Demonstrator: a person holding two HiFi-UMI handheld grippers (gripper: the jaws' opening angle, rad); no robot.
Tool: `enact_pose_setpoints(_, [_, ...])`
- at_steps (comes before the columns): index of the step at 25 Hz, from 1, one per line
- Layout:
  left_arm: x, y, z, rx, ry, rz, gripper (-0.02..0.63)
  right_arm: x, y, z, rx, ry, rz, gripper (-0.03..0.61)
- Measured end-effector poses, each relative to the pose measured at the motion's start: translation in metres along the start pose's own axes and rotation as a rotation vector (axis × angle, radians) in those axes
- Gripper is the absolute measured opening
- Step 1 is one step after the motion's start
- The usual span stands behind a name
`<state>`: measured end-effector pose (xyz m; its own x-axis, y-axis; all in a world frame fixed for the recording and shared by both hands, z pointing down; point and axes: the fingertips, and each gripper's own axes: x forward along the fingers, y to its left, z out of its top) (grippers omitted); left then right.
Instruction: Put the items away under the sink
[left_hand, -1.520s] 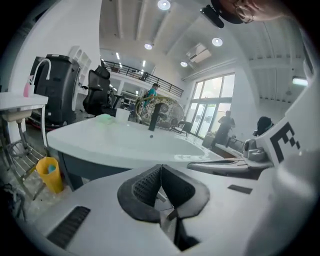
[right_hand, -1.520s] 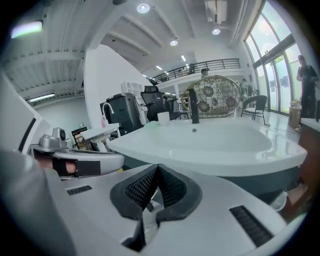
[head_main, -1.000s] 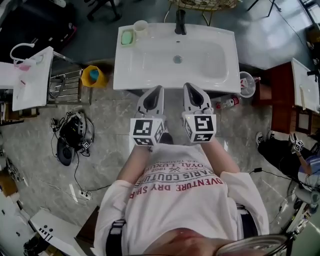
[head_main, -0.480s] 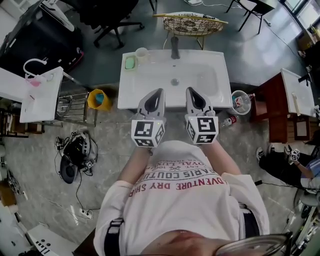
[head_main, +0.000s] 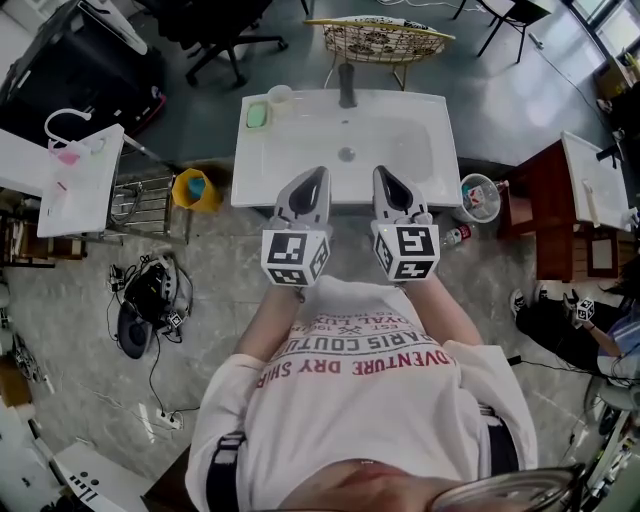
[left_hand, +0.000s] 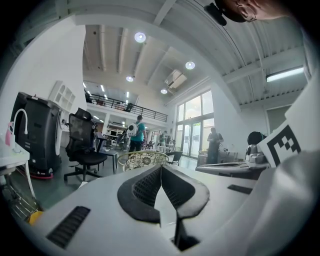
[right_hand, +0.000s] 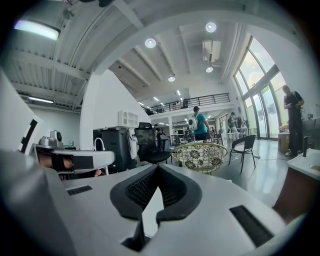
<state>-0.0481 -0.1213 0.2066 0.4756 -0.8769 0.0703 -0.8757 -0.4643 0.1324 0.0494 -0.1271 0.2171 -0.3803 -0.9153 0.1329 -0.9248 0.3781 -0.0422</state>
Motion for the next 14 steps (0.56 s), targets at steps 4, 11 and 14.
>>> enact_pose_setpoints(4, [-0.002,-0.005,-0.003,0.0,0.006,0.006,0.023,-0.004,-0.001,-0.002,0.002,0.001,0.008,0.025])
enact_pose_setpoints(11, [-0.011,-0.011,-0.004,-0.002,0.008,0.017,0.023,-0.016,0.001,-0.005,0.004,0.015,0.011,0.025])
enact_pose_setpoints(14, [-0.012,-0.016,-0.004,0.0,0.007,0.014,0.023,-0.02,-0.002,-0.007,0.007,0.019,0.011,0.025])
